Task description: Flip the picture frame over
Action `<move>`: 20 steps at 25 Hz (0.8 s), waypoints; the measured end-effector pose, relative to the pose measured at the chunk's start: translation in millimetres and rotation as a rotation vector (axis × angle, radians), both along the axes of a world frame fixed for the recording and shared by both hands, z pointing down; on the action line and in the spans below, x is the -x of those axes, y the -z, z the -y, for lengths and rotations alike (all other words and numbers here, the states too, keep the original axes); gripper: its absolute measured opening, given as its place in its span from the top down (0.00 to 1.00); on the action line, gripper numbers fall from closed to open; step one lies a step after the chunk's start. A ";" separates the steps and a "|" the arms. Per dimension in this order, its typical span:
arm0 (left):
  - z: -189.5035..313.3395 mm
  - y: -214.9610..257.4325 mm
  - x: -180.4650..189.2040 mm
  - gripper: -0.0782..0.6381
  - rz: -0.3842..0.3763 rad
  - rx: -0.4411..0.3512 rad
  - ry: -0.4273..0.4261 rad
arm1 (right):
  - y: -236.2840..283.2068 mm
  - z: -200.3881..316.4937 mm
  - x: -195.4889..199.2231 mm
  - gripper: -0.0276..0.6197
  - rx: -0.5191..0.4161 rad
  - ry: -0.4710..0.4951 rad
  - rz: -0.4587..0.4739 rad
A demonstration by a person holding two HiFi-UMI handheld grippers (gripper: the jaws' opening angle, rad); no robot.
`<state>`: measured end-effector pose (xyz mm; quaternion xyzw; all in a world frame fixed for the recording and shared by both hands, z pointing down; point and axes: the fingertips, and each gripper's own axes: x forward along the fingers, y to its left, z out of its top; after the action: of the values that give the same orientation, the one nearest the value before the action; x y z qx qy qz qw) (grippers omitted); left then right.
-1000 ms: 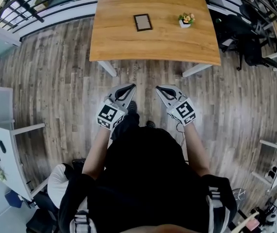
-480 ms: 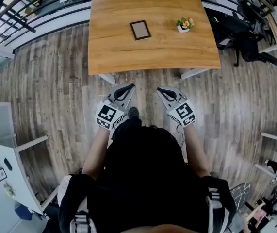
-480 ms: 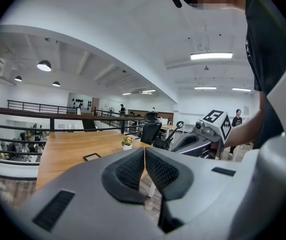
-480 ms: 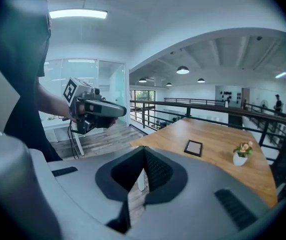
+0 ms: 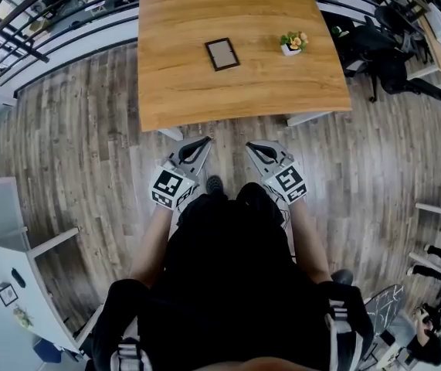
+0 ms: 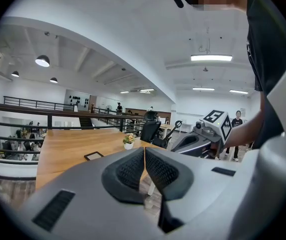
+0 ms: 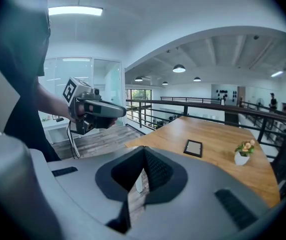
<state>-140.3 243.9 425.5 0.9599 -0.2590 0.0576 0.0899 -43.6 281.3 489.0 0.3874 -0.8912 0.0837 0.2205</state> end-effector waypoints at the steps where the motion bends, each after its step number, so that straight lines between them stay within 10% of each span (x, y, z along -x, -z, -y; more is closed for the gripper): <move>1: 1.2 -0.1 0.1 0.86 0.000 -0.001 -0.003 | 0.1 1.8 0.8 0.95 -0.001 0.001 -0.002; 20: 17.1 -5.1 -0.6 0.86 0.004 0.006 -0.050 | 5.0 20.1 1.8 0.95 -0.014 -0.048 0.015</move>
<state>-139.7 226.8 430.6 0.9657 -0.2349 0.0624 0.0910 -45.4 261.2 484.0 0.4095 -0.8840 0.0856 0.2088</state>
